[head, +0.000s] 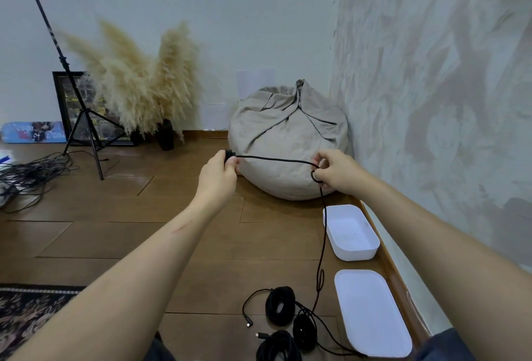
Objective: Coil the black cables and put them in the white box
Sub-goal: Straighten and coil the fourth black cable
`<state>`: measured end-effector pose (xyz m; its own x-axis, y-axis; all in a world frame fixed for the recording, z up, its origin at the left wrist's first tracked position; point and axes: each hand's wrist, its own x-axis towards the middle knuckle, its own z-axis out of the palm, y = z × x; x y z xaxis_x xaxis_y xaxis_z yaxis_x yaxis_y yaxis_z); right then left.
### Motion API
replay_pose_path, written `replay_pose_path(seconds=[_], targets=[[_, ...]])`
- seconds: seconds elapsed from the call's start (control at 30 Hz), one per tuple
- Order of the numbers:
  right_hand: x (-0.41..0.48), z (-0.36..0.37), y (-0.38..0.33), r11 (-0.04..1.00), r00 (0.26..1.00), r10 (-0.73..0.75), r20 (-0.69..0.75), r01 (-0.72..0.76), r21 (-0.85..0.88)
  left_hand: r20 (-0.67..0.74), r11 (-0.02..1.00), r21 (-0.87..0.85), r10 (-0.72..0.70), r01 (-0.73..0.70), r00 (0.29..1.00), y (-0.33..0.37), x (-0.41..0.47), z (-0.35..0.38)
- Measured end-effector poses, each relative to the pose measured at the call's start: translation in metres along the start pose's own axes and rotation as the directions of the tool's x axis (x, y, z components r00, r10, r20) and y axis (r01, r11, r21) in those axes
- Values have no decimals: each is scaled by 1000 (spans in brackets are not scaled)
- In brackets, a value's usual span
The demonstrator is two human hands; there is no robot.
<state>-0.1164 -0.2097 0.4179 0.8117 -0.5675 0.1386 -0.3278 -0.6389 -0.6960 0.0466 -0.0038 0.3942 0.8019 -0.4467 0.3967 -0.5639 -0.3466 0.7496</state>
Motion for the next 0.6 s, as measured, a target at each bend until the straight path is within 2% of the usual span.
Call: replay_pose_path(seconds=[0.2,0.37,0.43,0.47,0.53,0.6], targets=[[4,-7,1,980,995,-95,-8,92,-174,-43,1000,-21,-16,15,999,-2,2,-6],[1,-11,10,935,993,-90,-82,56,-350,-86,996,-40,-87,84,992,-12,4,-7],[1,-15,17,965,986,-53,-156,11,-261,-101,989,-48,-147,143,984,-21,6,-13],[0,-16,19,989,983,-34,-180,7,-150,-90,986,-50,-165,161,982,-24,6,-16],[-3,-18,19,993,987,-5,-161,24,120,-53,987,-49,-154,152,987,-27,6,-18],[-4,-17,13,973,998,-1,-68,17,231,-8,993,-49,-112,111,994,-22,5,-14]])
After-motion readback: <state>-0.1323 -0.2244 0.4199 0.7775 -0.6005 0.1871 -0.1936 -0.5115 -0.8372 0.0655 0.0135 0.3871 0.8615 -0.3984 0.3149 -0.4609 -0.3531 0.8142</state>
